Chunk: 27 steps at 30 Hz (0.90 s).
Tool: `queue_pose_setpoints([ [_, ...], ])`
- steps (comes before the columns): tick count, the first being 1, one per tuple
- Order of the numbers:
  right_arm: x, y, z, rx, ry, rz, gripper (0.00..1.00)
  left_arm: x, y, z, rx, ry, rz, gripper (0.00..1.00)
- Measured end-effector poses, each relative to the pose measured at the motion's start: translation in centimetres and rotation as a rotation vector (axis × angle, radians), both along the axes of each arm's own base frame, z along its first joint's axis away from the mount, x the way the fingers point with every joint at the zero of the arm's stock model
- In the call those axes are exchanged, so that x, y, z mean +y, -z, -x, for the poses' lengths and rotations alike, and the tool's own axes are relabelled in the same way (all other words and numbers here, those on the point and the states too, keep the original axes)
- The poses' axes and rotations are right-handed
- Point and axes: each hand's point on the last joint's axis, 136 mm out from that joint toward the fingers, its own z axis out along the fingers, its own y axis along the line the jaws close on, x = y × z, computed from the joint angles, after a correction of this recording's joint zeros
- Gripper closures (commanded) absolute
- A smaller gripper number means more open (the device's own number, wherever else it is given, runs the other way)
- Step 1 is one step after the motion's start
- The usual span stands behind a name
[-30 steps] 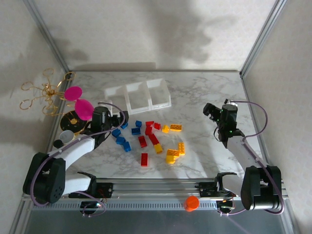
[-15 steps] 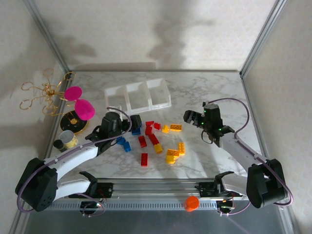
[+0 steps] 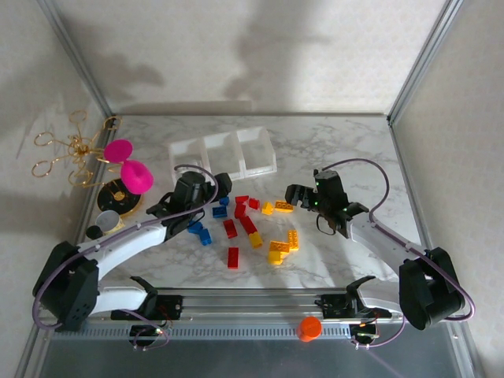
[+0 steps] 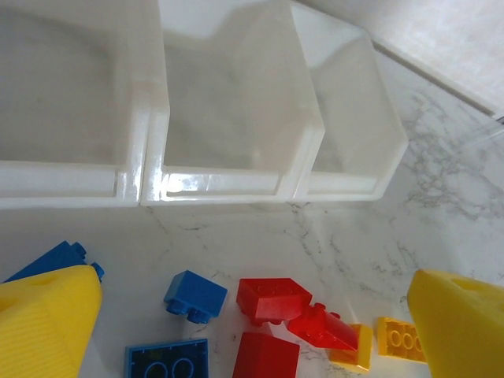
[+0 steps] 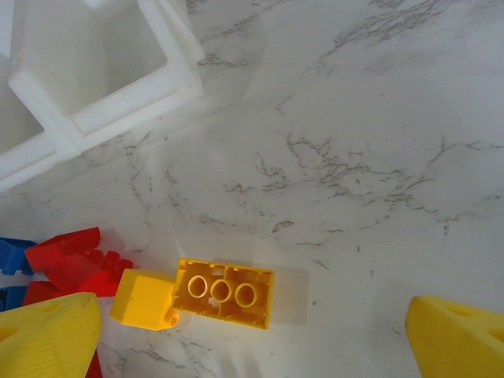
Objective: Sort the legos into containers by color
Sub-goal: Pick up the lego from the center of the table.
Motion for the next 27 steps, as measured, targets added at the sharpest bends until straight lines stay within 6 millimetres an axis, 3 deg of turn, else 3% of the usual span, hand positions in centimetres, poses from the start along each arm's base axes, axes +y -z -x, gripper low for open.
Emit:
queue_pose_setpoints([
  [7, 2.4, 0.2, 0.5, 0.040, -0.066, -0.021, 0.01, -0.5, 3.5, 0.6, 0.161, 0.028, -0.129, 0.06],
  [13, 4.7, 1.0, 1.6, 0.085, -0.133, -0.037, 0.01, -0.6, 6.0, -0.1, 0.266, 0.061, -0.274, 0.13],
  [27, 5.8, 0.7, 2.0, 0.101, -0.153, -0.042, 0.01, -1.6, 10.1, -1.9, 0.377, 0.152, -0.456, 0.36],
])
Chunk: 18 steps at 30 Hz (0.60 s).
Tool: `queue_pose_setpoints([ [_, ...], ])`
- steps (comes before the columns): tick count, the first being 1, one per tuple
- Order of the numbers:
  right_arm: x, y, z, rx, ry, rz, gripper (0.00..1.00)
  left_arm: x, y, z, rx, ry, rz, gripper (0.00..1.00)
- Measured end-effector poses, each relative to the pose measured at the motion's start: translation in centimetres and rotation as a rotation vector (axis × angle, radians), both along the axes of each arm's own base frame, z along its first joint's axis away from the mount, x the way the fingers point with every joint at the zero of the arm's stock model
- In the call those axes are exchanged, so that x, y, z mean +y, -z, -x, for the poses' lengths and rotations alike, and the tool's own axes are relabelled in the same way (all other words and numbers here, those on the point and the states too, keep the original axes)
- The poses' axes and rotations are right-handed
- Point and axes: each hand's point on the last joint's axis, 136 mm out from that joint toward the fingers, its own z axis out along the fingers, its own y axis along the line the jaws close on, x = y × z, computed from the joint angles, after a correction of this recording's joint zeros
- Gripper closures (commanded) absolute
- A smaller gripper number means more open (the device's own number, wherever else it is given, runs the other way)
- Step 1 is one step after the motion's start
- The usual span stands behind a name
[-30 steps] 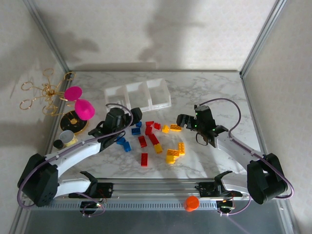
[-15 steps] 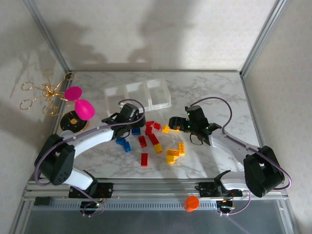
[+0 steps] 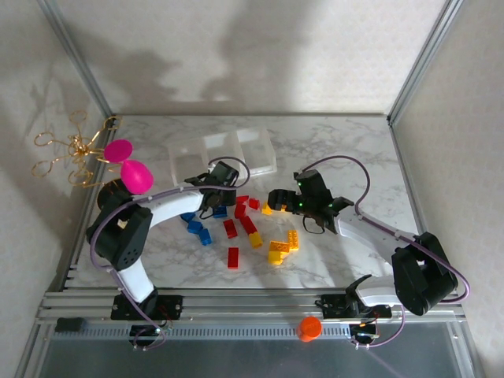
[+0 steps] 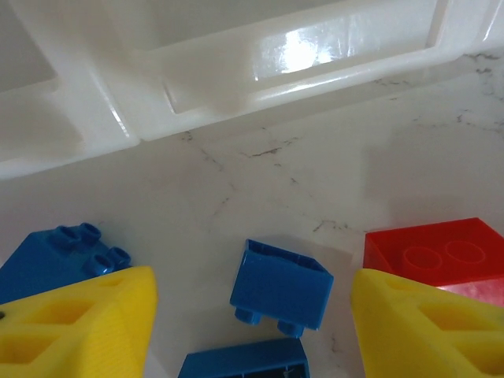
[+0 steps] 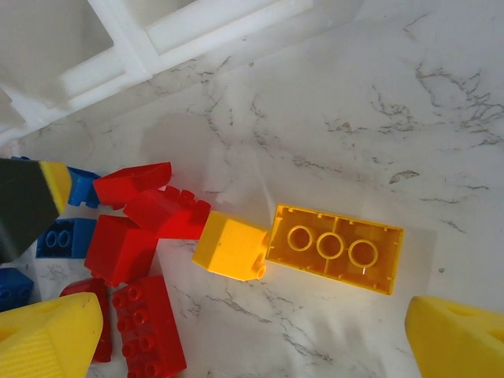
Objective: Sort the legos into containers by color
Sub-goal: Pick up the lego from the center of the table.
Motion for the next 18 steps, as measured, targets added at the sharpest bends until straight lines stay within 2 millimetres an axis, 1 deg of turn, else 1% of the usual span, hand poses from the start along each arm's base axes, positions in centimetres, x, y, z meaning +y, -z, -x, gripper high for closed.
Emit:
queue_pose_setpoints([
  [4, 0.0, 0.1, -0.1, 0.002, 0.000, 0.002, 0.01, -0.1, 1.2, 0.0, 0.027, 0.015, -0.023, 0.39],
  [7, 0.1, 0.3, 0.0, 0.007, 0.000, 0.007, 0.01, -0.3, 2.3, -0.1, 0.052, 0.029, -0.037, 0.44],
  [10, 0.1, 0.6, 0.0, 0.016, 0.000, 0.013, 0.01, -0.6, 2.4, -0.5, 0.051, 0.037, -0.040, 0.47],
  [18, 0.1, 0.6, 0.0, 0.018, -0.002, 0.015, 0.01, -0.7, 3.2, -0.7, 0.063, 0.051, -0.053, 0.64],
])
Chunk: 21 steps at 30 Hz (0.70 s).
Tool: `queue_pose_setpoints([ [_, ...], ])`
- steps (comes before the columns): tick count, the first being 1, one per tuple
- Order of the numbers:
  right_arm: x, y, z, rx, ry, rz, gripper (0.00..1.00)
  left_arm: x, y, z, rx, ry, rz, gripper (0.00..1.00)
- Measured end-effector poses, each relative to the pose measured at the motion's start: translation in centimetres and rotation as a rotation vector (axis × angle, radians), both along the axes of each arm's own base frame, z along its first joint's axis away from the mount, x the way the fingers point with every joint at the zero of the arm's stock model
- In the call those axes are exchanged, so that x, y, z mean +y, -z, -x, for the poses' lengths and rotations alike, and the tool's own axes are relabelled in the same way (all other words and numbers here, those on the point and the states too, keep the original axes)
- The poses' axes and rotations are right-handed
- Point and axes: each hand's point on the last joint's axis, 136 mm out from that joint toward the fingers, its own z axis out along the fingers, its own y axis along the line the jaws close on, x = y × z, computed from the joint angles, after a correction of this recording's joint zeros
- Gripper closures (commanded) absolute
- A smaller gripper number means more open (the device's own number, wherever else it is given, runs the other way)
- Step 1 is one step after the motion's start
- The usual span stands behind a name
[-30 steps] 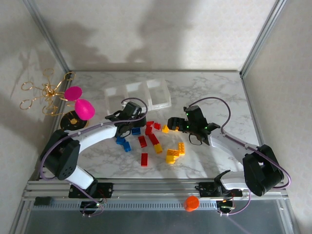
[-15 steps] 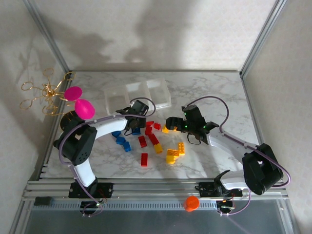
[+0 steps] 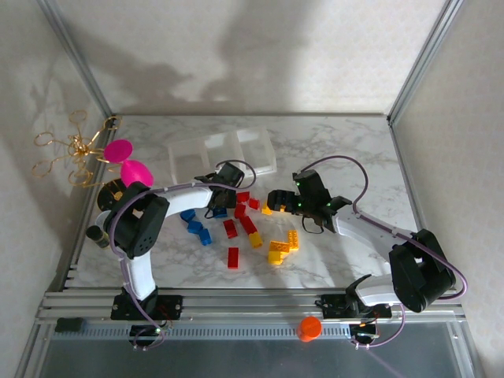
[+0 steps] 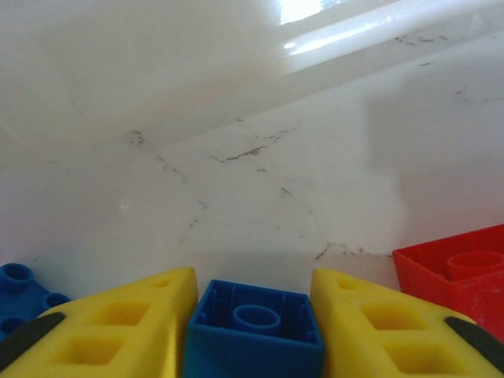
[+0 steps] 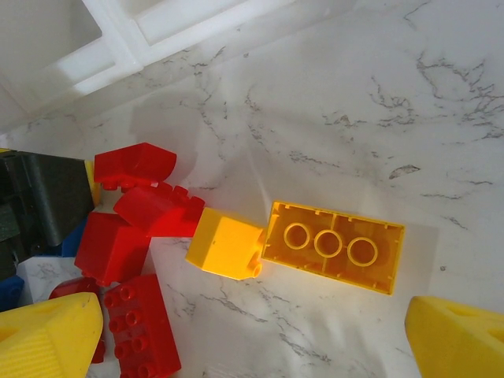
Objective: Sort the legos into containers by color
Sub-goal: Pick up the lego from the center of the table, then place the lego in the container.
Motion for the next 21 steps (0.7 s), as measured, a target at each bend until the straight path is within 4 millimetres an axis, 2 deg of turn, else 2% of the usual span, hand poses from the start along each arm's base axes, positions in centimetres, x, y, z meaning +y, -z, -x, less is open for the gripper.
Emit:
queue_pose_setpoints([
  [3, 0.1, -0.2, -0.1, -0.004, -0.001, -0.003, 0.01, 0.0, -0.3, 0.0, -0.006, 0.000, 0.004, 0.68],
  [6, 0.4, -0.6, -0.2, -0.013, -0.007, -0.009, 0.01, -0.1, -1.4, -0.1, -0.028, -0.005, 0.020, 0.71],
  [12, 2.5, -2.1, -0.3, -0.052, -0.062, -0.027, 0.01, 0.5, -6.8, -0.9, -0.148, -0.051, 0.075, 0.77],
  [16, 3.6, -3.6, -0.9, -0.094, -0.078, -0.057, 0.01, 2.7, -9.5, -2.3, -0.216, -0.137, 0.102, 0.83],
  [21, 4.0, -4.1, -1.5, -0.114, -0.078, -0.071, 0.01, 7.4, -10.6, -5.0, -0.265, -0.288, 0.081, 0.86],
])
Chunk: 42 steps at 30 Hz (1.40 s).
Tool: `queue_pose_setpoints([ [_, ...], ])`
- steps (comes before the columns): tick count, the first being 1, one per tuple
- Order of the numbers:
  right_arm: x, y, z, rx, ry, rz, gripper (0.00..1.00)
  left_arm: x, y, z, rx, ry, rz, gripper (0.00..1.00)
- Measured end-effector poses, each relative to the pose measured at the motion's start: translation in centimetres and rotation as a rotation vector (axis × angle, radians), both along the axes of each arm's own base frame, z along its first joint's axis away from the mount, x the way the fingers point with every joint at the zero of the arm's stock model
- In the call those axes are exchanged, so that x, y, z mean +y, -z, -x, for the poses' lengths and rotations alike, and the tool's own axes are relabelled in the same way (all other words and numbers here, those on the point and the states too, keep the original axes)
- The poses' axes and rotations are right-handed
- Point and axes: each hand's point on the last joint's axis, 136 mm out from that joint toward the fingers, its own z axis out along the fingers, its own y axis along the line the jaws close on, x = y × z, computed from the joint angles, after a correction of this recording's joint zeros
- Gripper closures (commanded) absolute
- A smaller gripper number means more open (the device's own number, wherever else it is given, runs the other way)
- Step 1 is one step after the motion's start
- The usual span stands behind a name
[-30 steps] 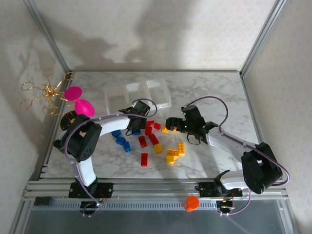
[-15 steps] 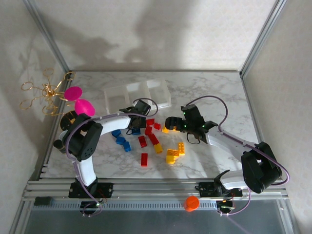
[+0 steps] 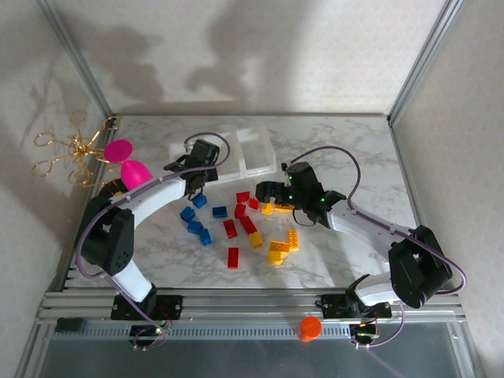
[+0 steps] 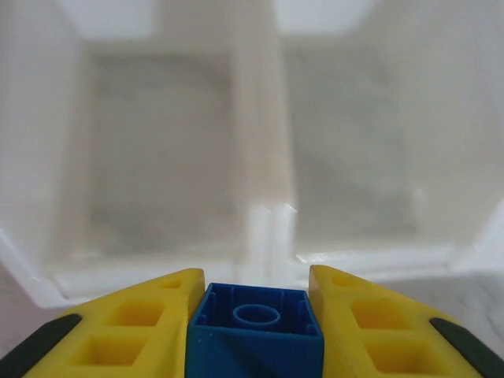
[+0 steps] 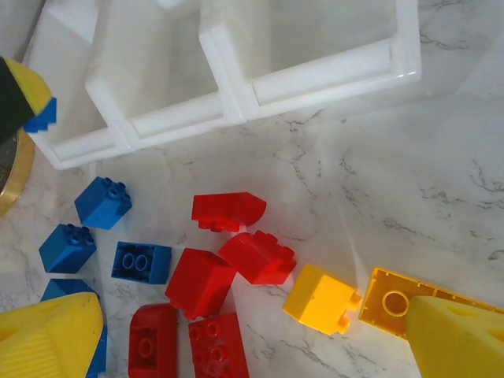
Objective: Sort the legos into containers by color
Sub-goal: Place the lego in the container.
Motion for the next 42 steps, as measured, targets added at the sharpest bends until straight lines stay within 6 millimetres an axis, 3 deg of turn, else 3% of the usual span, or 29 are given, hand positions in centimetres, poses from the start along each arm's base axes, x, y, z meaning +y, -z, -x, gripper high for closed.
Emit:
queue_pose_setpoints([
  [6, 0.1, -0.2, -0.2, -0.008, 0.001, -0.005, 0.01, 2.5, 0.3, -3.0, -0.029, -0.098, -0.017, 0.87],
  [18, 0.0, -0.2, -0.3, -0.018, 0.004, 0.003, 0.01, 4.3, 3.6, -6.9, 0.012, -0.165, -0.026, 0.88],
  [24, -0.3, -0.2, -0.6, -0.028, 0.017, 0.016, 0.01, 2.8, 3.8, -8.4, 0.010, -0.132, 0.035, 0.83],
  [31, -0.5, -0.2, -0.6, -0.027, 0.024, 0.028, 0.01, -0.3, 3.9, -10.4, -0.005, -0.071, 0.082, 0.73],
  [42, -0.4, -1.4, -1.3, -0.055, 0.036, 0.027, 0.01, -0.6, 4.0, -10.1, 0.010, -0.060, 0.070, 0.55],
])
